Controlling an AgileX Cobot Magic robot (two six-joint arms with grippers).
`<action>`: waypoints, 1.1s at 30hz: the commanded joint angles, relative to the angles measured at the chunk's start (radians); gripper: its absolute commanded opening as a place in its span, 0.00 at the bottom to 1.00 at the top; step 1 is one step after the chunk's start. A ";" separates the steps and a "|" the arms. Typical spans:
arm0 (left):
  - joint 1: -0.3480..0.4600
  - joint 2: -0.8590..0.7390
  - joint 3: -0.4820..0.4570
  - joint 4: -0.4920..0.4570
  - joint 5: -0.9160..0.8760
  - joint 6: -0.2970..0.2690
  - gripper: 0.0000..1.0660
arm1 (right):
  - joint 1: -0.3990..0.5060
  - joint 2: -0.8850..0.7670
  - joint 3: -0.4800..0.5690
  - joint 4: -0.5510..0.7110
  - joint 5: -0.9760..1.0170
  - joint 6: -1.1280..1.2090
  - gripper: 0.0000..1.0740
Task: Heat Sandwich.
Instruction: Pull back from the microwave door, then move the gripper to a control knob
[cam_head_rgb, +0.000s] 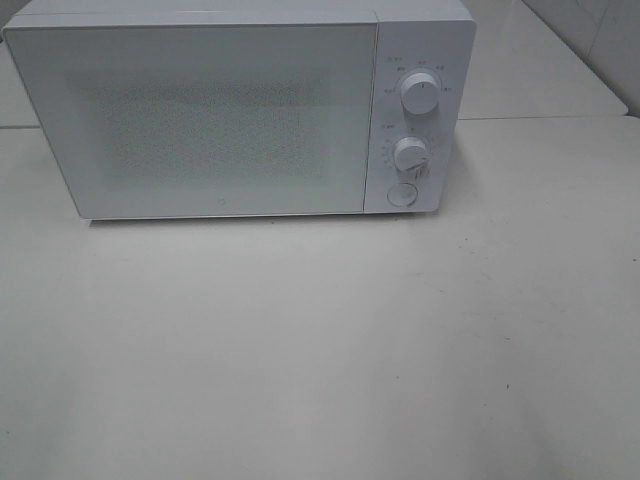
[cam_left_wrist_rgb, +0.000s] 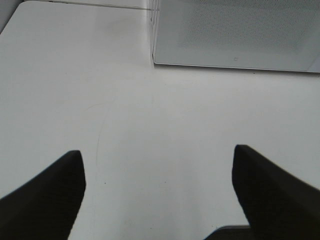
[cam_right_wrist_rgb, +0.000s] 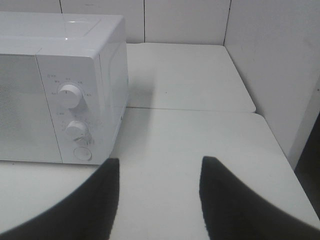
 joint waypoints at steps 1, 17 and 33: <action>0.001 -0.024 0.003 -0.007 -0.014 0.000 0.71 | 0.000 0.030 0.002 -0.009 -0.060 -0.010 0.47; 0.001 -0.024 0.003 -0.007 -0.014 0.000 0.71 | 0.081 0.507 0.002 -0.012 -0.595 -0.061 0.48; 0.001 -0.024 0.003 -0.007 -0.014 0.000 0.71 | 0.299 0.946 -0.005 0.172 -0.906 -0.052 0.80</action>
